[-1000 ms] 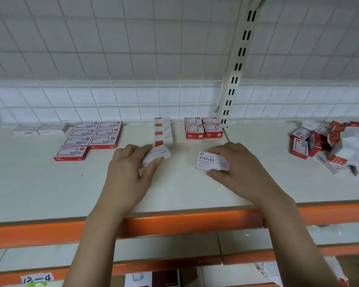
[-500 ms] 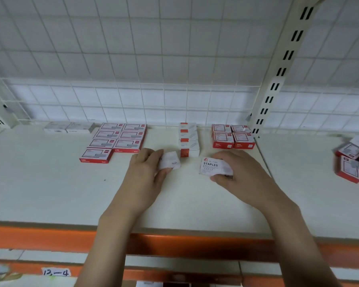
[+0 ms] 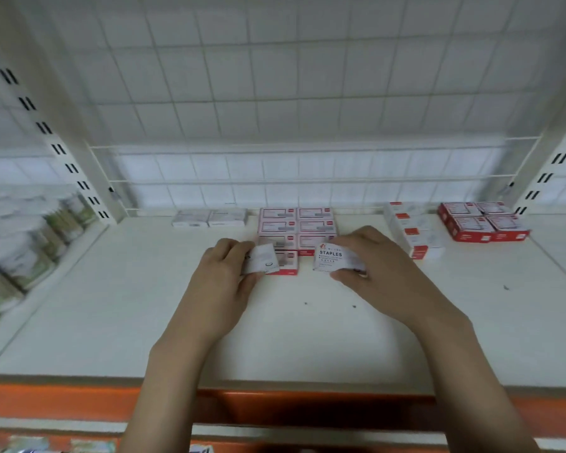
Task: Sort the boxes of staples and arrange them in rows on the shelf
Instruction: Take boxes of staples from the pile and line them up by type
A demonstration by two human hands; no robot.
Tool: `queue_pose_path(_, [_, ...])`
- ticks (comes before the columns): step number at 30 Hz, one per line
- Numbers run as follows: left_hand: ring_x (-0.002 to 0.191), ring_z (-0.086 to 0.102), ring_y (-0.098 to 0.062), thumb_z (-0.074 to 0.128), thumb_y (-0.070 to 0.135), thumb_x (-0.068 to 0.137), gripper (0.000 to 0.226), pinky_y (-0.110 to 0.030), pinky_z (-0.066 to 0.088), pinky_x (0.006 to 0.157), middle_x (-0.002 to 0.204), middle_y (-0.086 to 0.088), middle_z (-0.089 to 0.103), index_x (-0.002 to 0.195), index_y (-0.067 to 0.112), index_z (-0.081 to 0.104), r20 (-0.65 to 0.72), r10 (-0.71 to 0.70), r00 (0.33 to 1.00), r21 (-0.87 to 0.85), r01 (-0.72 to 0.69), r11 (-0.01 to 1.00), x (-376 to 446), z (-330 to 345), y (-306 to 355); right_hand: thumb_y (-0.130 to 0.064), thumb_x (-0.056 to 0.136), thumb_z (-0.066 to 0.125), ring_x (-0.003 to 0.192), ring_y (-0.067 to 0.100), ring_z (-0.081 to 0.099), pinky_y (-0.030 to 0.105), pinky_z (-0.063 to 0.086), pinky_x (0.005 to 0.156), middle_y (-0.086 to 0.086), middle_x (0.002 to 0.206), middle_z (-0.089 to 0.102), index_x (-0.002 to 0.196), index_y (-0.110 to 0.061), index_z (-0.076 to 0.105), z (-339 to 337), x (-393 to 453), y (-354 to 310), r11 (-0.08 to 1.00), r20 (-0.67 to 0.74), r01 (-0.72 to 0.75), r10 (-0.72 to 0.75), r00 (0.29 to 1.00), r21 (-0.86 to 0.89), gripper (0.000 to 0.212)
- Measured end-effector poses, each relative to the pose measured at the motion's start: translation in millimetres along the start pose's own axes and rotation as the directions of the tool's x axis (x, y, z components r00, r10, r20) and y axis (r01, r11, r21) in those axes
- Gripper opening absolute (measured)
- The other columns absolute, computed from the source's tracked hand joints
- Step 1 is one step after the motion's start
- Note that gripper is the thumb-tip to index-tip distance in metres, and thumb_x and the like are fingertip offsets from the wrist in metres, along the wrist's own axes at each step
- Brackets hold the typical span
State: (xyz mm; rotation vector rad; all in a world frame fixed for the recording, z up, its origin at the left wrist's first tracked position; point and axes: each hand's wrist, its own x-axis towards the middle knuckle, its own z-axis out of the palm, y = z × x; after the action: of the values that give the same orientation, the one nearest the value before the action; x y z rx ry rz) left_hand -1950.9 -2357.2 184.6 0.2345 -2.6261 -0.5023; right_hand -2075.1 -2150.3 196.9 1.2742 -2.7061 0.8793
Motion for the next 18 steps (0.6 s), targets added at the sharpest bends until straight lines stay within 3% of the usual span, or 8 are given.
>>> queue_pose_path(3, [0.084, 0.058, -0.036, 0.048, 0.035, 0.082, 0.044, -0.042, 0.051, 0.070, 0.099, -0.011, 0.062, 0.109, 0.003, 0.063, 0.041, 0.003, 0.999, 0.079, -0.006, 0.997, -9.2, -19.0, -34.2, -0.028, 0.086, 0.062, 0.108, 0.014, 0.047, 0.024, 0.040, 0.088, -0.003, 0.117, 0.048, 0.130, -0.024, 0.050, 21.1, 13.1, -30.8, 1.000, 0.004, 0.018, -0.018, 1.000, -0.018, 0.046])
queue_pose_path(6, [0.080, 0.059, -0.036, 0.041, 0.041, 0.077, 0.049, -0.038, 0.048, 0.062, 0.094, -0.007, 0.066, 0.102, 0.007, 0.066, 0.040, -0.008, 0.999, 0.155, 0.001, 0.988, -16.6, -32.4, -67.6, -0.028, 0.086, 0.062, 0.108, 0.015, 0.046, 0.029, 0.040, 0.089, -0.003, 0.114, 0.049, 0.130, -0.024, 0.050, 40.2, 26.7, -56.7, 0.998, 0.030, 0.047, -0.046, 0.998, -0.036, 0.046])
queue_pose_path(13, [0.085, 0.056, -0.038, 0.076, 0.016, 0.073, 0.034, -0.036, 0.037, 0.066, 0.096, -0.009, 0.065, 0.104, 0.007, 0.068, 0.050, -0.107, 0.993, 0.165, 0.098, 0.982, -23.7, -47.7, -118.2, -0.034, 0.086, 0.060, 0.109, 0.021, 0.047, 0.034, 0.035, 0.094, -0.001, 0.116, 0.052, 0.130, -0.023, 0.051, 76.7, 66.8, -99.6, 0.974, 0.115, 0.145, -0.127, 0.985, -0.173, 0.047])
queue_pose_path(18, [0.074, 0.059, -0.038, 0.071, 0.022, 0.069, 0.033, -0.037, 0.043, 0.057, 0.088, -0.008, 0.066, 0.098, 0.007, 0.069, 0.066, -0.080, 0.995, 0.175, 0.067, 0.982, -24.0, -46.5, -137.9, -0.036, 0.087, 0.056, 0.114, 0.021, 0.045, 0.034, 0.034, 0.094, 0.000, 0.119, 0.051, 0.128, -0.025, 0.050, 91.3, 95.1, -111.3, 0.947, 0.202, 0.149, -0.093, 0.975, -0.284, 0.044])
